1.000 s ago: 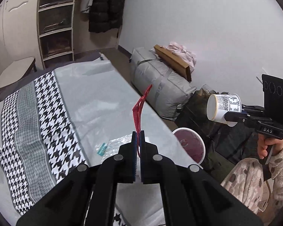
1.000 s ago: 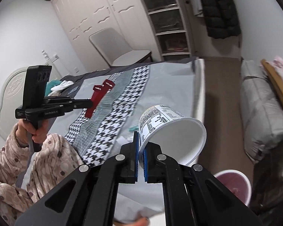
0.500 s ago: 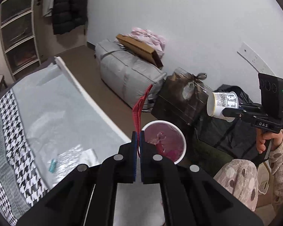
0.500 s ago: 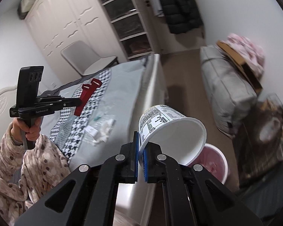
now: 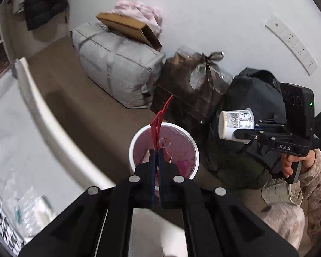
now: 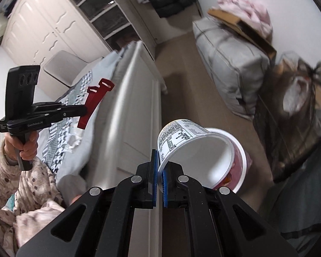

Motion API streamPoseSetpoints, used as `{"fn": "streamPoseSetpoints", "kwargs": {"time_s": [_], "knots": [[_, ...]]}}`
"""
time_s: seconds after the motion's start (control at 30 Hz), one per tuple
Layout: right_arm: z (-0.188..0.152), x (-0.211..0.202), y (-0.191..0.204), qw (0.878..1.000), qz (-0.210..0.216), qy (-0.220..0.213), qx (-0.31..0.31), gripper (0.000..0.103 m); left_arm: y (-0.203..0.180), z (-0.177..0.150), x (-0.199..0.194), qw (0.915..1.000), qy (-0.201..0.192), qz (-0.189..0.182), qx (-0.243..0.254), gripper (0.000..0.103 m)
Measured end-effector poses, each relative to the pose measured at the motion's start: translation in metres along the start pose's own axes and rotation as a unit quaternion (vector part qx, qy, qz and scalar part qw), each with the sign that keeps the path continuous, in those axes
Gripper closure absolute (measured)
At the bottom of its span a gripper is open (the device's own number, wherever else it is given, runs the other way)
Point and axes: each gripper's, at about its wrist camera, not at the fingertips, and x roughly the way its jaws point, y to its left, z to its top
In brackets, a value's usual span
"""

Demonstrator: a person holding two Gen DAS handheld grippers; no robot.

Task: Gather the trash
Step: 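Carry the white cup and red strip over the pink-lined wastebasket, then open the right tool to drop the cup while the left tool releases the red strip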

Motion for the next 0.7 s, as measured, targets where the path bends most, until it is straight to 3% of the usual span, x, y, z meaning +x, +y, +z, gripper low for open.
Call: {"fn": "streamPoseSetpoints", "kwargs": {"time_s": [0.2,0.33,0.37,0.43,0.6,0.7], "knots": [[0.002,0.049,-0.028,0.999,-0.011,0.039,0.016,0.1,0.003,0.015,0.046,0.9995,0.03,-0.002,0.013,0.101],[0.003,0.085,-0.04,0.996,-0.046,0.075,0.012,0.091,0.007,0.022,0.068,0.9989,0.043,0.001,0.017,0.101],[0.002,0.092,-0.043,0.995,-0.051,0.084,0.011,0.083,0.009,0.023,0.072,0.9988,0.046,0.0,0.016,0.101],[-0.002,0.104,-0.044,0.992,-0.079,0.098,-0.001,0.028,0.011,0.024,0.079,0.9986,0.05,-0.002,0.013,0.101],[-0.018,0.105,-0.046,0.988,-0.11,0.107,-0.013,0.012,0.009,0.027,0.093,0.9981,0.06,-0.006,0.012,0.101],[-0.025,0.096,-0.052,0.99,-0.104,0.096,-0.001,0.01,0.002,0.028,0.101,0.9975,0.067,-0.007,0.019,0.101]]}}
